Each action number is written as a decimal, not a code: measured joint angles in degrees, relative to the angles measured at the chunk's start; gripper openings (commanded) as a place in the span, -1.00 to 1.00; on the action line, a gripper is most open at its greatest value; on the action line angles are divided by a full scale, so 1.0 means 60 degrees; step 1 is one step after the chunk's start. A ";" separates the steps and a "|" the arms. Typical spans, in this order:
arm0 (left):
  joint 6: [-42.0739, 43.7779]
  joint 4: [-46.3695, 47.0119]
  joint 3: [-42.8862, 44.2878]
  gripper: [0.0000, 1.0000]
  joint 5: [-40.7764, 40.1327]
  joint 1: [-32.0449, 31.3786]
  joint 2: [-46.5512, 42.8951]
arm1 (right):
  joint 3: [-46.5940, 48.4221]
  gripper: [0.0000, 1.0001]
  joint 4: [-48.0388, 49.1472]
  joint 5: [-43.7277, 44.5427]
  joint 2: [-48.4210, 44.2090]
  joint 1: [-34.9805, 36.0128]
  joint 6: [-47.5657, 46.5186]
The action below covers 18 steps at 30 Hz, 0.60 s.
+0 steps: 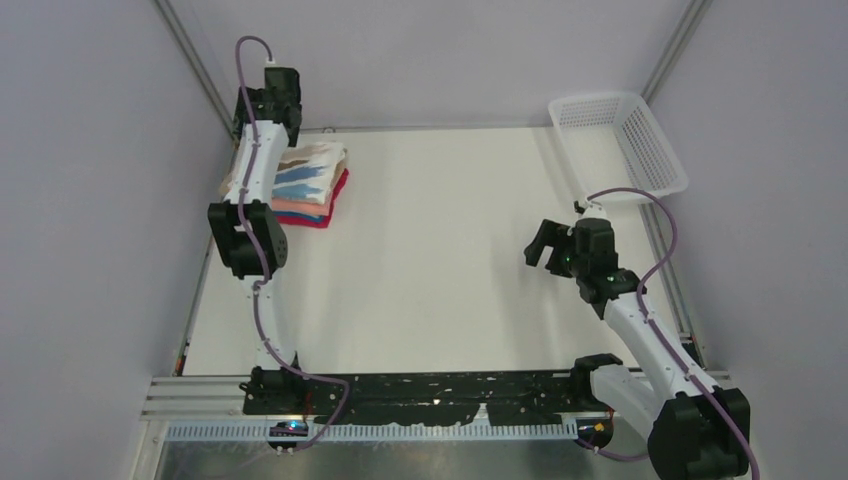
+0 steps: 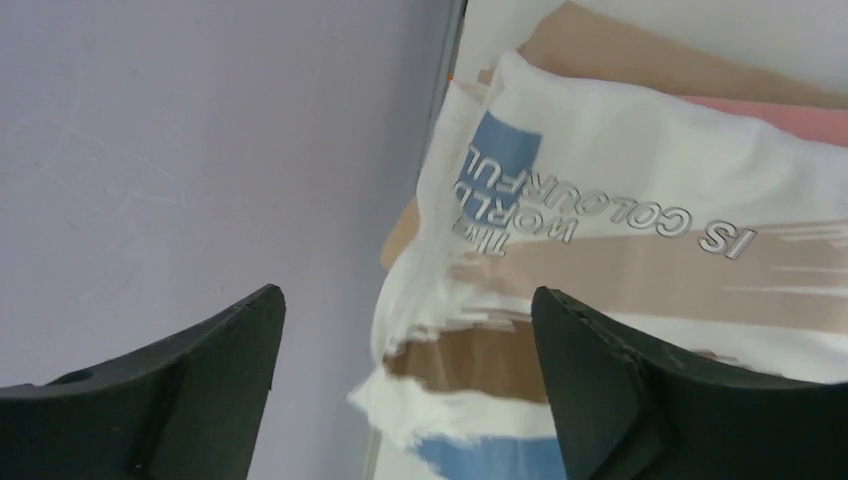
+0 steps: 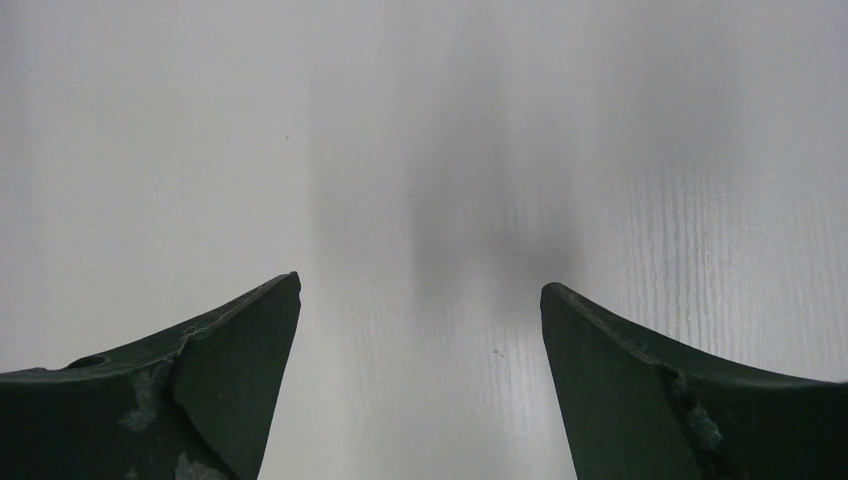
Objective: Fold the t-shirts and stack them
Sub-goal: Put the neatly folded tshirt into the corner of the board with the left arm
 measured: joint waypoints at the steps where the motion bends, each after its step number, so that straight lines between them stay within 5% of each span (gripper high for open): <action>1: -0.0146 -0.0095 0.0062 0.99 0.0022 0.0007 0.0025 | 0.0000 0.90 -0.0015 0.0011 -0.0073 0.0000 -0.0022; 9: -0.1319 -0.0889 -0.0175 0.99 0.1144 0.0018 -0.0554 | 0.0000 0.90 -0.0066 0.0127 -0.0353 0.0000 -0.0044; 18: -0.3646 0.0142 -0.3406 0.99 0.3872 -0.0215 -0.5060 | -0.0044 0.90 -0.0073 0.0382 -0.0586 0.0000 -0.0036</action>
